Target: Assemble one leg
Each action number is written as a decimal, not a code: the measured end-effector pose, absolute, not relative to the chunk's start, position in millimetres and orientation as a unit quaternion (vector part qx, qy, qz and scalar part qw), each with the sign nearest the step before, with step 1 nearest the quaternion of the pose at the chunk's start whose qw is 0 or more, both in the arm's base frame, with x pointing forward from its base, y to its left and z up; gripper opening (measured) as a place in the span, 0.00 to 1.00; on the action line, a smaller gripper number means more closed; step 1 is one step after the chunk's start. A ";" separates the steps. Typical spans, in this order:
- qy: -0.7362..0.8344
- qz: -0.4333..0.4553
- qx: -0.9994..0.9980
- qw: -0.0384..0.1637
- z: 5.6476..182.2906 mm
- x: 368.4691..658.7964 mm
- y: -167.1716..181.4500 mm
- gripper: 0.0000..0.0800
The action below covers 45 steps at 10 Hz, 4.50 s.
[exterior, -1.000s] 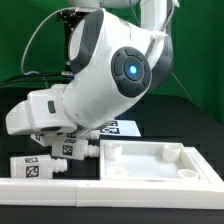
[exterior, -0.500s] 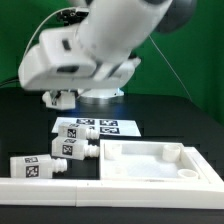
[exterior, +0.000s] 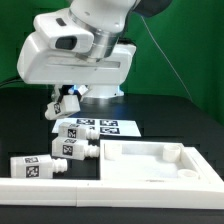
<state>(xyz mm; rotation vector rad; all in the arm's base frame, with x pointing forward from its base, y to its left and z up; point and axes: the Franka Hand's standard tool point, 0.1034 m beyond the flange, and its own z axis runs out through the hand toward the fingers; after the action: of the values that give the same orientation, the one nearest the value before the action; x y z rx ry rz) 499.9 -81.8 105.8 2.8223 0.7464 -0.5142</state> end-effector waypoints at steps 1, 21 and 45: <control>0.210 -0.166 0.961 0.070 119.1 502.0 -62.5 0.36; 0.019 0.334 0.942 0.013 156.8 614.3 43.2 0.36; 0.012 0.277 0.960 -0.023 84.4 615.3 110.9 0.36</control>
Offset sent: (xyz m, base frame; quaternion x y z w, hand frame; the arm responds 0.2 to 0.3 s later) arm 0.0491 0.1000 0.0363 0.0864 0.2036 0.1714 0.9600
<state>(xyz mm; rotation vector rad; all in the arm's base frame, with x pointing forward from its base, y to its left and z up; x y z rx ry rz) 615.3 110.9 84.4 3.0627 0.0390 0.8839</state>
